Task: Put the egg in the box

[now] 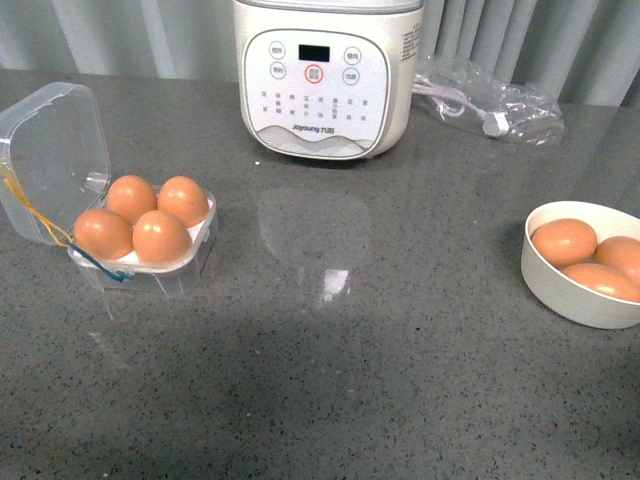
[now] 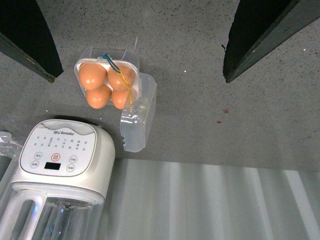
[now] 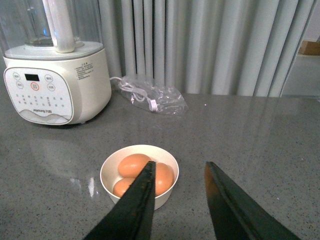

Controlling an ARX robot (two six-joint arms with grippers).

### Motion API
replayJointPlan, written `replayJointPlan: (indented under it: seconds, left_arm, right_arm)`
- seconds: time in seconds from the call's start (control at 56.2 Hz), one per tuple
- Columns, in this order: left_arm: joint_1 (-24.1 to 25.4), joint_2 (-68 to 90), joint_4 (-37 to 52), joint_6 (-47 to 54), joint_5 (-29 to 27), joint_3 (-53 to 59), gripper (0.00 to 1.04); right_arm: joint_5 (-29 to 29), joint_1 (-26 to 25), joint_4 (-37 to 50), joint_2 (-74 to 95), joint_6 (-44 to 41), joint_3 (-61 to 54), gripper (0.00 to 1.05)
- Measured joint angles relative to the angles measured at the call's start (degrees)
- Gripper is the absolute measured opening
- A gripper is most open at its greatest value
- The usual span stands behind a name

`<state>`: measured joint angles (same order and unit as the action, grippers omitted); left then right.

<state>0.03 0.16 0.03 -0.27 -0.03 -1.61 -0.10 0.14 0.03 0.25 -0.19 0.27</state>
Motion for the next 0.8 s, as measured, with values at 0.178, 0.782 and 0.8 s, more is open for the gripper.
replayJointPlan:
  seconds: [0.178, 0.782, 0.8]
  left_arm:
    - [2.0, 17.4, 0.9, -10.9, -12.8, -2.8, 0.98]
    - [11.3, 92.3, 24.2, -18.5, -10.5, -39.1, 0.98]
    - [10.7, 92.9, 23.7, -18.7, -10.3, -39.9, 0.98]
  right_arm:
    - [0.0, 0.0, 0.0, 0.0, 0.0, 0.0, 0.69]
    - [0.0, 0.0, 0.0, 0.0, 0.0, 0.0, 0.97]
    - [0.0, 0.0, 0.0, 0.0, 0.0, 0.0, 0.97]
